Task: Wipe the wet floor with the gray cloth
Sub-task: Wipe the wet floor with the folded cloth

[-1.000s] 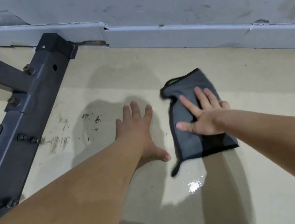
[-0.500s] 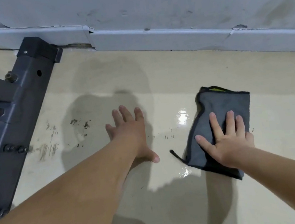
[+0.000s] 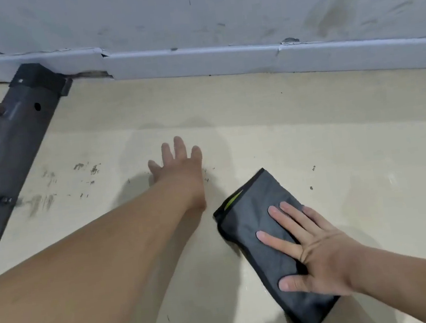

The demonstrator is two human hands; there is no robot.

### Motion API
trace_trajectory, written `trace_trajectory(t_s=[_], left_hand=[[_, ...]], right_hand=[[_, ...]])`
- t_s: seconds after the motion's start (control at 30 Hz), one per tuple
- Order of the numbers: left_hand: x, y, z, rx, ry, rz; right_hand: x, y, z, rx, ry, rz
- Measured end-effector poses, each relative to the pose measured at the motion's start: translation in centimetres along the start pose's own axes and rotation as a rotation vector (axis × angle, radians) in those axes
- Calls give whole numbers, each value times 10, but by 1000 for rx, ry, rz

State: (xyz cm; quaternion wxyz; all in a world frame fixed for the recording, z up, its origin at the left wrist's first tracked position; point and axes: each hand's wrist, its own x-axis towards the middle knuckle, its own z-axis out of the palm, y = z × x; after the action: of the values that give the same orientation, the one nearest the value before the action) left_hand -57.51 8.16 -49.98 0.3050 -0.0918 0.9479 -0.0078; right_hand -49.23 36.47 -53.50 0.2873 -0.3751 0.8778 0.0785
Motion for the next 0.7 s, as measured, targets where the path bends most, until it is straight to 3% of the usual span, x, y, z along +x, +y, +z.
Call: trace_trajectory(t_s=[0.07,0.17,0.3,0.4,0.5,0.6,0.7], left_hand=[[-15,21,16,-21,53,98],[-32,44,32,20,77,221],[-38,64,33,34,59,286],[-35,80,28,36,38,352],[-22,100,20,69,36,326],[-11,118,14,191,33,188],[-7,112,17,204,46,104]], right_hand=[[5,16,-9,53,-28,14],[20,52,-32,178,-196,318],[21,98,-41,485,-124,745],[2,96,-17,499,-49,887],[-25,65,22,309,38,821],[-53,37,51,119,140,549],[-60,26,62,13,140,336]])
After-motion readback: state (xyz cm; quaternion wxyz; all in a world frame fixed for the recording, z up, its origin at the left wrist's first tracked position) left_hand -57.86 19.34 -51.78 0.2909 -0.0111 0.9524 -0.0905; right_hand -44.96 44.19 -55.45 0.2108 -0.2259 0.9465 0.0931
